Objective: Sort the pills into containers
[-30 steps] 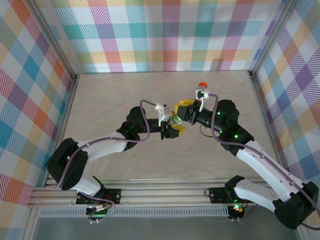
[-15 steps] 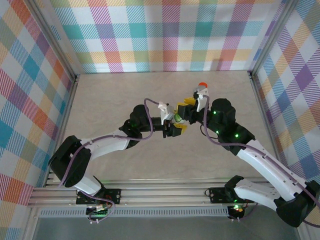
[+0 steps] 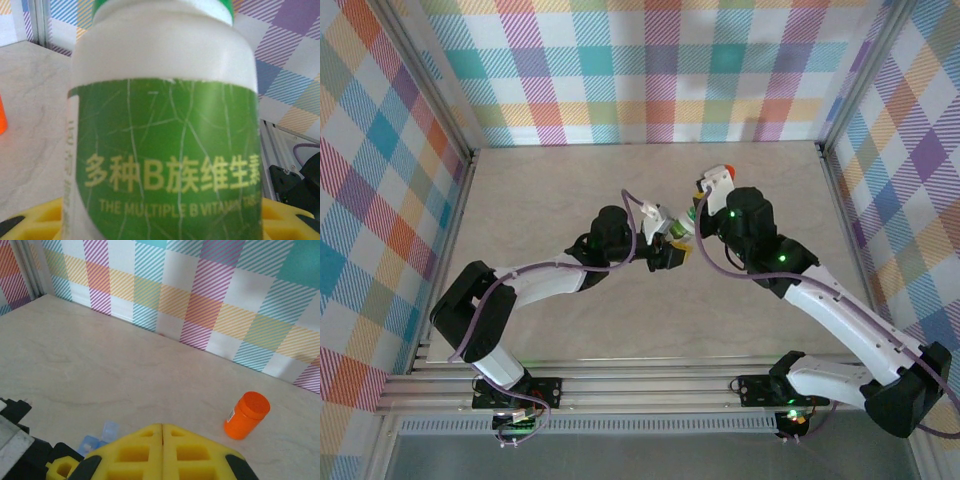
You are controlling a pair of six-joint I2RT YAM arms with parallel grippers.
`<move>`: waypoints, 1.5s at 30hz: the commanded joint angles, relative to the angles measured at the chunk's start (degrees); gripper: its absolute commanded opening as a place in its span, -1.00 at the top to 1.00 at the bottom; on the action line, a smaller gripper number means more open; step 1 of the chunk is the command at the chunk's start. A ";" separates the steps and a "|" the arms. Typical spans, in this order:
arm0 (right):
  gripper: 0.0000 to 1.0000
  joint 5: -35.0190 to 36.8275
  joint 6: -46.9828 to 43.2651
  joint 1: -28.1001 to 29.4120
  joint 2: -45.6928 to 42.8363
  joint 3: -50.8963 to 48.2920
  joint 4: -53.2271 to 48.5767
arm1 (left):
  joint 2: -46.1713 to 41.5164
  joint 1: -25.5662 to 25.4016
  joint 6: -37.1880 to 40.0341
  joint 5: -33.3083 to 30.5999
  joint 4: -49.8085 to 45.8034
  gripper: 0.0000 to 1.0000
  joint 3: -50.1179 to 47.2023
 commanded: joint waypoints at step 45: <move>1.00 -31.93 34.58 -10.22 1.94 -9.89 20.63 | -1.75 -1.88 11.81 -9.02 5.68 -0.37 1.10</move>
